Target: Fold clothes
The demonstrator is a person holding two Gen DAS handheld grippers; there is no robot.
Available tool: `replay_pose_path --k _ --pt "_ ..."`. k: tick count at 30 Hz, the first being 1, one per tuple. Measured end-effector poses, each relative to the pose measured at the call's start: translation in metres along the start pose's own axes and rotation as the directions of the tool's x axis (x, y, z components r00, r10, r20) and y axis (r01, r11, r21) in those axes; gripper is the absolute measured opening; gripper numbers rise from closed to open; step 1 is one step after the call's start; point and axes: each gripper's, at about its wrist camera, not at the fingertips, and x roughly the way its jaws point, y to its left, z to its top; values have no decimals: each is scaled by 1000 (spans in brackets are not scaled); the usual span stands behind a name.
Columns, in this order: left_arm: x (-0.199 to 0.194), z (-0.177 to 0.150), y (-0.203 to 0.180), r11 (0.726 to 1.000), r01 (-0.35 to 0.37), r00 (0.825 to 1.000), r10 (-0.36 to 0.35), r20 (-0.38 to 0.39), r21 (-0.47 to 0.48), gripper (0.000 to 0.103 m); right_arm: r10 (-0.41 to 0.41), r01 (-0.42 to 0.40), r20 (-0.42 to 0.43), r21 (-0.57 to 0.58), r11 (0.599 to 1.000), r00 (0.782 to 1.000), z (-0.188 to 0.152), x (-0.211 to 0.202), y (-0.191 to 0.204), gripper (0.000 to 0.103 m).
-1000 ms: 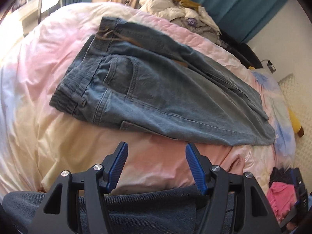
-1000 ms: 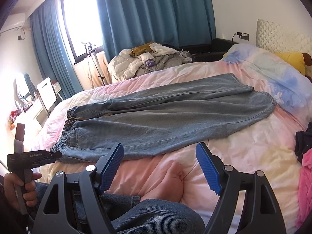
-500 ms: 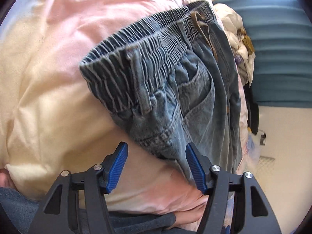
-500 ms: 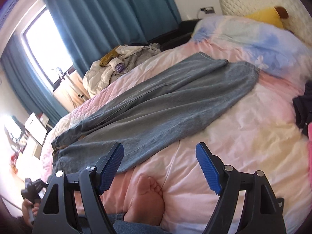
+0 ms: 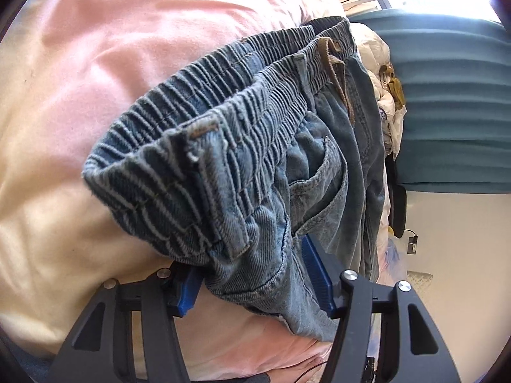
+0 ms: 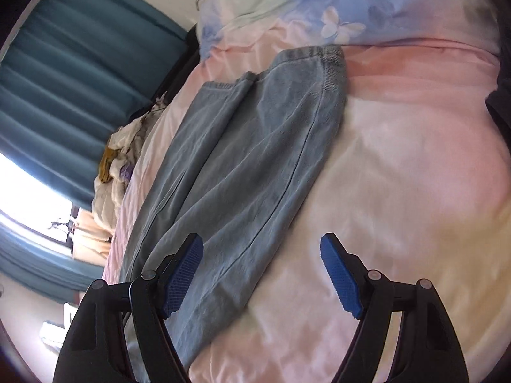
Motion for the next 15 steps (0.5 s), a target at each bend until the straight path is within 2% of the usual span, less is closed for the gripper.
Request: replay_pose_path --k 1,3,5,8,11,13,15 --pt "2 2 0 1000 14 1000 -14 1 -4 59 -15 15 11 16 1000 1000 11 9 -4 76" --pt "5 4 -1 999 43 999 -43 5 -12 55 -36 34 21 75 997 999 28 28 -12 67" --pt "11 5 -6 998 70 998 -70 -1 -6 52 -60 58 13 141 988 998 42 47 -20 66" --pt "19 4 -16 992 122 992 -122 -27 17 51 -149 142 39 143 979 988 56 63 -23 61" --pt "21 6 -24 991 126 992 -126 -10 40 42 -146 135 72 139 981 987 66 71 -24 61" --pt "25 10 -26 991 133 991 -132 -6 28 31 -139 126 102 130 984 985 69 73 -21 47" --pt "27 12 -27 991 136 991 -136 0 18 25 -145 128 122 137 982 982 70 72 -20 24"
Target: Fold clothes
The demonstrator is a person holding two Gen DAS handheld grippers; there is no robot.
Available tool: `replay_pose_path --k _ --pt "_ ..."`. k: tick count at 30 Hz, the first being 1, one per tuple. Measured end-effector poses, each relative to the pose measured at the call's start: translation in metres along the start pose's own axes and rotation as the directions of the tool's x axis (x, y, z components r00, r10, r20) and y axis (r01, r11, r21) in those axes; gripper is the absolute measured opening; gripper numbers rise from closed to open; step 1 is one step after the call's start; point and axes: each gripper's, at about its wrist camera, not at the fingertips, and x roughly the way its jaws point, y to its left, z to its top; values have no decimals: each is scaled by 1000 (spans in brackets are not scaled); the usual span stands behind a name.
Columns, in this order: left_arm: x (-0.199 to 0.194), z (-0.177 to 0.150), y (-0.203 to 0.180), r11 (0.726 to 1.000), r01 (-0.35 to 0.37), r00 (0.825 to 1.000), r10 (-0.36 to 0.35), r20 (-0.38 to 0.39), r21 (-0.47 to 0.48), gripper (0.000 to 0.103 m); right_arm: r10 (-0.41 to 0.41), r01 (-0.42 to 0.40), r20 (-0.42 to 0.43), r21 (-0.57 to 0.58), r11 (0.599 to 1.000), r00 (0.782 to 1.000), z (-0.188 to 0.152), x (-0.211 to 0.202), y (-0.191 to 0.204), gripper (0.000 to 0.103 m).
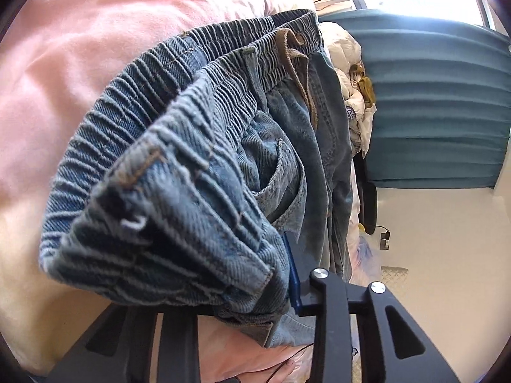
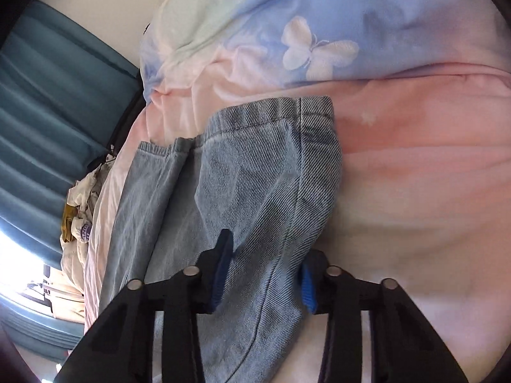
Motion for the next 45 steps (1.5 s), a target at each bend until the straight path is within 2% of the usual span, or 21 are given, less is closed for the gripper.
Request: replay_pose_path --k 1,2,3,5,8,12,18,22,26,31,36,40,43,45 --pt "0 0 -1 1000 -4 1000 4 7 -1 18 -1 1 10 2 1000 1000 0 -2 1 17" --pt "-2 0 -2 1000 -5 1000 5 16 3 17 -6 6 18 -10 1000 1000 1 -5 3 9" --pt "-5 0 -5 1000 -3 1000 2 28 15 13 -10 11 27 -21 1000 1000 1 -9 5 7" --pt "-16 0 -12 999 6 998 -9 63 53 11 -12 13 46 -31 999 999 2 -20 10 6" --pt "-34 0 -26 992 67 993 -77 88 106 10 3 0 68 -44 999 998 5 -45 21 5" --pt "-57 3 -54 975 108 984 -132 117 194 9 52 -46 90 -68 997 995 17 -82 53 4" --pt "-77 13 -53 979 130 982 -149 114 155 9 108 -94 125 -110 989 986 31 -131 85 4" --pt "-68 29 -59 982 137 984 -149 94 129 9 106 -94 91 -129 987 990 34 -130 96 4" --pt "-56 51 -90 981 112 987 -128 99 157 9 93 -78 90 -159 984 992 38 -113 125 4" --pt "-12 104 -138 984 59 990 -79 115 170 9 52 -33 100 -183 983 994 52 -70 166 4" --pt "60 157 -175 978 -60 987 27 161 202 9 17 6 112 -206 979 994 69 1 213 4" --pt "128 198 -186 981 -118 983 92 161 157 9 -29 55 113 -237 970 993 77 66 246 4" --pt "167 218 -195 969 -169 976 138 169 182 9 -71 98 108 -274 957 992 77 114 260 4" --pt "187 223 -200 948 -217 967 176 183 233 10 -88 115 102 -301 947 991 77 144 266 4"
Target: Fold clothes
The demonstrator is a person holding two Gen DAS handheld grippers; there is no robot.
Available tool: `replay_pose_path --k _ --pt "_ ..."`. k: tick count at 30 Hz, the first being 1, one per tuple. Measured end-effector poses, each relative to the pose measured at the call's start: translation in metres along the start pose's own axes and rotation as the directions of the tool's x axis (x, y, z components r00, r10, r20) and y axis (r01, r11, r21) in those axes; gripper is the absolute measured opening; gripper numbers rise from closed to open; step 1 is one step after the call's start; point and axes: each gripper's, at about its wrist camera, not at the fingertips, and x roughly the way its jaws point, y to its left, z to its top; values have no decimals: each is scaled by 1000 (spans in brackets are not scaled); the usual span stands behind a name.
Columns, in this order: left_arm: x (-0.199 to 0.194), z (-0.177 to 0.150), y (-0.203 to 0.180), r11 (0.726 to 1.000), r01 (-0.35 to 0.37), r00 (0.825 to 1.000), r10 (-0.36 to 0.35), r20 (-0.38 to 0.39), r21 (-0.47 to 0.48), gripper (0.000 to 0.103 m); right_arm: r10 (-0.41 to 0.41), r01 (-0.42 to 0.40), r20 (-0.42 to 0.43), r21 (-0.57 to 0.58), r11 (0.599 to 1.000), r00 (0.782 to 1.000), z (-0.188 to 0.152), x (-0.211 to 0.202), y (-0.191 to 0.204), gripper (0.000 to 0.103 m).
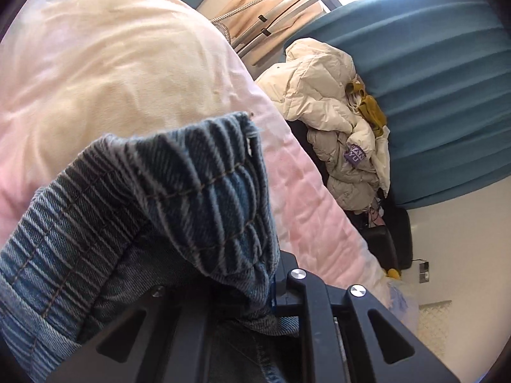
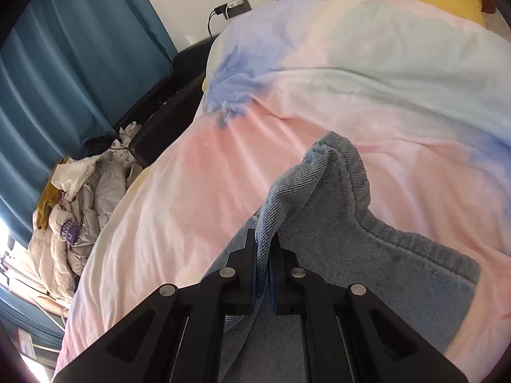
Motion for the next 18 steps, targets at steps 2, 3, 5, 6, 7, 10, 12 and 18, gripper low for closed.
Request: replay_pose_path --k 2,3,5,6,7,10,12,18 --pt "16 -2 -4 996 -54 999 54 -5 65 10 -17 17 -13 -30 999 1000 -4 25 7 5" --pt "22 -2 -3 995 -66 998 67 -12 76 10 1 -1 -17 -34 999 1000 -7 32 6 6" --pt "26 -3 -3 993 -68 997 70 -16 97 11 35 -36 -26 -40 999 999 -13 46 5 9" --pt "24 -3 -4 992 -59 998 61 -15 111 11 62 -63 -29 -42 997 998 -15 52 4 17" --pt "20 -3 -6 991 -44 999 46 -17 125 13 127 -128 -22 -40 991 992 -17 50 0 21" --pt "0 -7 -9 987 9 1000 -5 -25 161 19 257 -257 -11 -27 966 966 -15 30 -12 31" --pt "-22 -15 -10 983 61 998 -59 -21 175 25 305 -305 3 -28 952 952 -14 8 -21 38" --pt "-94 -54 -3 959 189 981 -192 -7 210 60 333 -333 -27 -17 943 943 -16 -49 -50 46"
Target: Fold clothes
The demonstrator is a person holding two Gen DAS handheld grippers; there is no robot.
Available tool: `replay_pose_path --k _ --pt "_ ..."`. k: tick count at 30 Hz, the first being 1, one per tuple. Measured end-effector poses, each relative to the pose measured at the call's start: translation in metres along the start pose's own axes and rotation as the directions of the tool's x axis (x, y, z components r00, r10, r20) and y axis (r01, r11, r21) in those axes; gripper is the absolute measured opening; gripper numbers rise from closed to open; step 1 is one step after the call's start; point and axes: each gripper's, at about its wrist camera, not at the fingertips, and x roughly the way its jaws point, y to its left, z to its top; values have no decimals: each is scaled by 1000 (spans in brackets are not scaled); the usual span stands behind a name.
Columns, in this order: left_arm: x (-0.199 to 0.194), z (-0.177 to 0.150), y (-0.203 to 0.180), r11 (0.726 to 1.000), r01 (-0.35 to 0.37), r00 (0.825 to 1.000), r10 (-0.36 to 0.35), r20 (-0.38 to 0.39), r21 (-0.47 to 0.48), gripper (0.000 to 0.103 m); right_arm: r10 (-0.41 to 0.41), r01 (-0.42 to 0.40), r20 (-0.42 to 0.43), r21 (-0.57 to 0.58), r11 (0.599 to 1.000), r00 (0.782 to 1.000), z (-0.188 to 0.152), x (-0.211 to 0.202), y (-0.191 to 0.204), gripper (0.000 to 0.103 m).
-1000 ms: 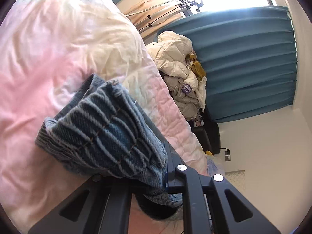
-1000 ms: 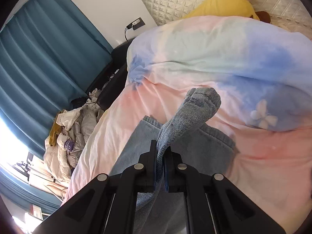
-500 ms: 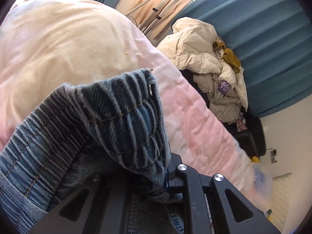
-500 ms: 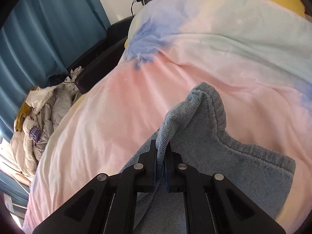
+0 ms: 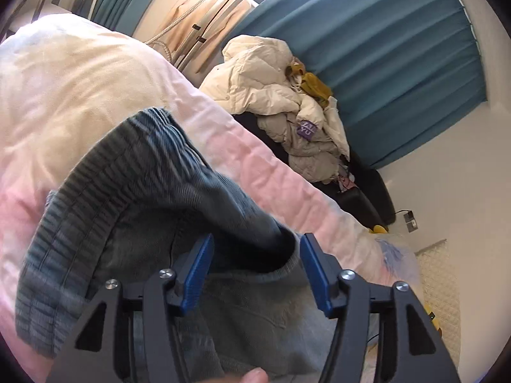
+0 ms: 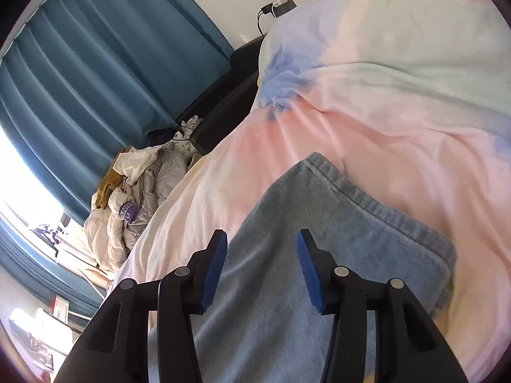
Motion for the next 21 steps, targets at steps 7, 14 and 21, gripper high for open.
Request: replay_pose_path --k 7,14,21 --pt "-43 -65 33 989 26 995 -40 -95 -143 65 3 1 -62 55 998 998 -26 -51 -22 47" --pt "-24 -97 87 942 -8 989 -41 -139 -336 65 16 21 -137 267 963 990 -72 -49 -76 51" --pt "19 -96 98 918 26 985 -90 -145 -395 65 70 -11 -140 384 923 988 -87 -8 -92 51"
